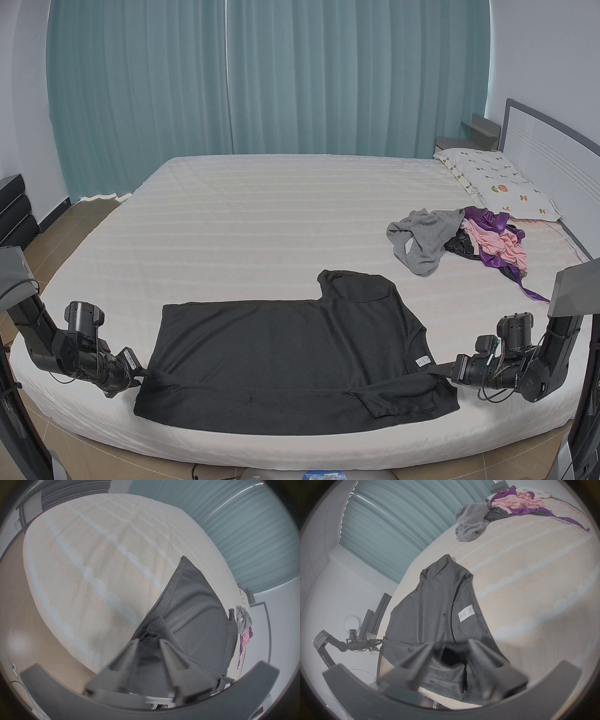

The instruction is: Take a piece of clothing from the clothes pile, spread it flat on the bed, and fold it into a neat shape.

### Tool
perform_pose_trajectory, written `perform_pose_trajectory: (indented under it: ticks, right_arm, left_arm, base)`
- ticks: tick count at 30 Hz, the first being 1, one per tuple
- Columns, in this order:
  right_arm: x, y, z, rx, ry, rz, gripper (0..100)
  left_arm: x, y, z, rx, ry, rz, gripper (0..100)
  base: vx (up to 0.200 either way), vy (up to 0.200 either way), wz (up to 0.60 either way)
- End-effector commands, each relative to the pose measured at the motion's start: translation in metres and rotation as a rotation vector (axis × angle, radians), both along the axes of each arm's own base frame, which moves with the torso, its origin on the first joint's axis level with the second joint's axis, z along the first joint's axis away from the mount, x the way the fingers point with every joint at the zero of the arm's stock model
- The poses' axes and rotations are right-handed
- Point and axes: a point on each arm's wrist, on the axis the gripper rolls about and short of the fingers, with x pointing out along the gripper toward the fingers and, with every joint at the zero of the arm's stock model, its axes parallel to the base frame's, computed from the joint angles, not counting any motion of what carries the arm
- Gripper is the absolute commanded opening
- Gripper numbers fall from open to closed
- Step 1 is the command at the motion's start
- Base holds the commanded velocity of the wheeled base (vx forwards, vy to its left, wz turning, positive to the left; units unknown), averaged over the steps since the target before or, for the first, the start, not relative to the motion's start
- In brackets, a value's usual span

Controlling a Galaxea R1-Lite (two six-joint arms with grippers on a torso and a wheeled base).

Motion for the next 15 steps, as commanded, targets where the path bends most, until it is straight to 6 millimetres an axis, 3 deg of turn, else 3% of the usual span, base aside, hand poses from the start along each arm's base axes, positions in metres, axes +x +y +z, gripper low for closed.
perform_pose_trajectory:
  ticks: [1,10,15]
  right_arm:
    - [-0.001,0.000,0.000,0.003,-0.003,0.000,100]
    - [-0.007,-0.003,0.009,0.013,-0.038,-0.013,100]
    - [-0.007,-0.007,0.018,0.059,-0.033,-0.068,100]
  left_arm:
    - [0.000,0.000,0.000,-0.002,0.002,0.001,100]
    - [-0.001,0.001,0.003,-0.022,-0.001,0.037,100]
    - [-0.004,0.004,0.015,-0.023,-0.040,0.061,100]
  base:
    - [0.000,0.000,0.00]
    - [0.000,0.000,0.00]
    - [0.000,0.000,0.00]
